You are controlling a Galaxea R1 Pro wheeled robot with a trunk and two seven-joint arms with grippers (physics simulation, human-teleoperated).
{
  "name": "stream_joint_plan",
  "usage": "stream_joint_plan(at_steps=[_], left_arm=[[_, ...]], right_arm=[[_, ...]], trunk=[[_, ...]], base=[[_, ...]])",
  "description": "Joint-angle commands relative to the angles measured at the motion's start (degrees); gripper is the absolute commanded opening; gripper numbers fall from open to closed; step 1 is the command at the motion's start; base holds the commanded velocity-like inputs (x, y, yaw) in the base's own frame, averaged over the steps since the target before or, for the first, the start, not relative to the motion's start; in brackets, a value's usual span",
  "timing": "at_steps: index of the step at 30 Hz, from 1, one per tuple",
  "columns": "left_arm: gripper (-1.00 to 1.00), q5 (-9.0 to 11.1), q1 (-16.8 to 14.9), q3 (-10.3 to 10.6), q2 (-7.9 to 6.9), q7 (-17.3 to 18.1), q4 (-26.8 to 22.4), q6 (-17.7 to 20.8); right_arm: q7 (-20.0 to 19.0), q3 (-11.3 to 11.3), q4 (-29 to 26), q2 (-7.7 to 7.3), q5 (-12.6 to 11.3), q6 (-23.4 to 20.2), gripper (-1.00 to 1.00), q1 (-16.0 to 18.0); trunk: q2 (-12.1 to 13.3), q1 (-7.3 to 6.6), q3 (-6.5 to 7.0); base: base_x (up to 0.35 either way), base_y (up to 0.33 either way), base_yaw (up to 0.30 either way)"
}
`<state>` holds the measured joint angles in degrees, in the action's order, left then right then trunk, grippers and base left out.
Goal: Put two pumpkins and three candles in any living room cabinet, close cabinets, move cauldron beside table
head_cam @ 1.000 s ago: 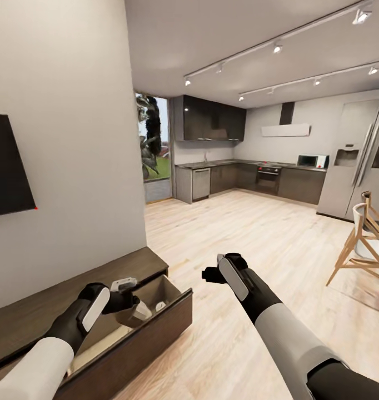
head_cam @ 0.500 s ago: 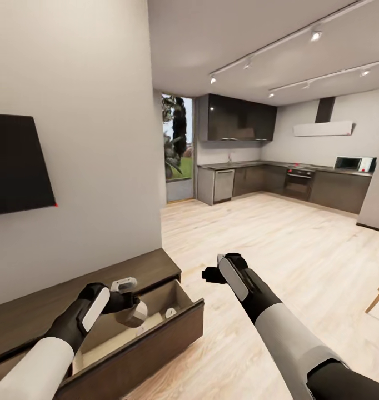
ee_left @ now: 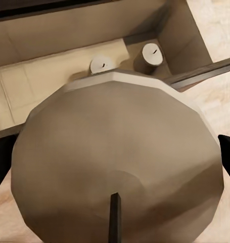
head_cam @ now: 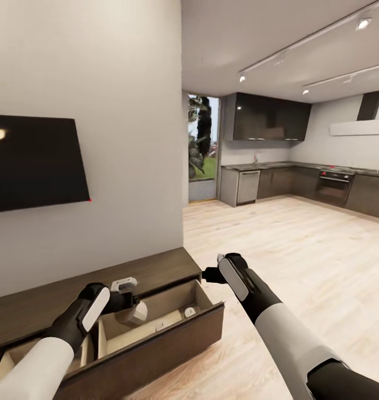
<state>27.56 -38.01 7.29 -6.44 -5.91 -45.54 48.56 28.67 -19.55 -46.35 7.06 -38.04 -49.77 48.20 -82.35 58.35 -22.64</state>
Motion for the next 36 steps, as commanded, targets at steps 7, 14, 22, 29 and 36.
stream_joint_plan(at_steps=[7,14,22,29,36], left_arm=[[-1.00,0.7,0.0,0.3,-0.06,-0.6,-0.1,0.1],[-1.00,0.7,0.0,0.3,-0.06,-0.6,-0.1,0.1],[-1.00,0.7,0.0,0.3,-0.06,-0.6,-0.1,0.1],[-1.00,0.7,0.0,0.2,-0.06,-0.6,-0.1,0.1],[-1.00,0.7,0.0,0.3,-0.06,-0.6,-0.1,0.1]], right_arm=[[0.6,-0.1,-0.1,-0.02,-0.6,-0.1,1.00,0.1],[0.6,-0.1,-0.1,0.01,-0.6,-0.1,1.00,0.1],[0.6,-0.1,-0.1,0.00,-0.6,0.0,1.00,0.1],[0.6,-0.1,0.0,-0.02,-0.6,0.0,1.00,0.1],[0.6,-0.1,0.0,-0.01,-0.6,0.1,1.00,0.1]], trunk=[[0.0,0.00,-0.07],[0.0,0.00,-0.07],[0.0,0.00,-0.07],[0.0,0.00,-0.07],[0.0,0.00,-0.07]], base=[[0.000,-0.169,0.291],[0.000,-0.276,0.291],[0.000,-0.167,0.292],[0.000,-0.009,0.292],[0.062,-0.113,0.292]])
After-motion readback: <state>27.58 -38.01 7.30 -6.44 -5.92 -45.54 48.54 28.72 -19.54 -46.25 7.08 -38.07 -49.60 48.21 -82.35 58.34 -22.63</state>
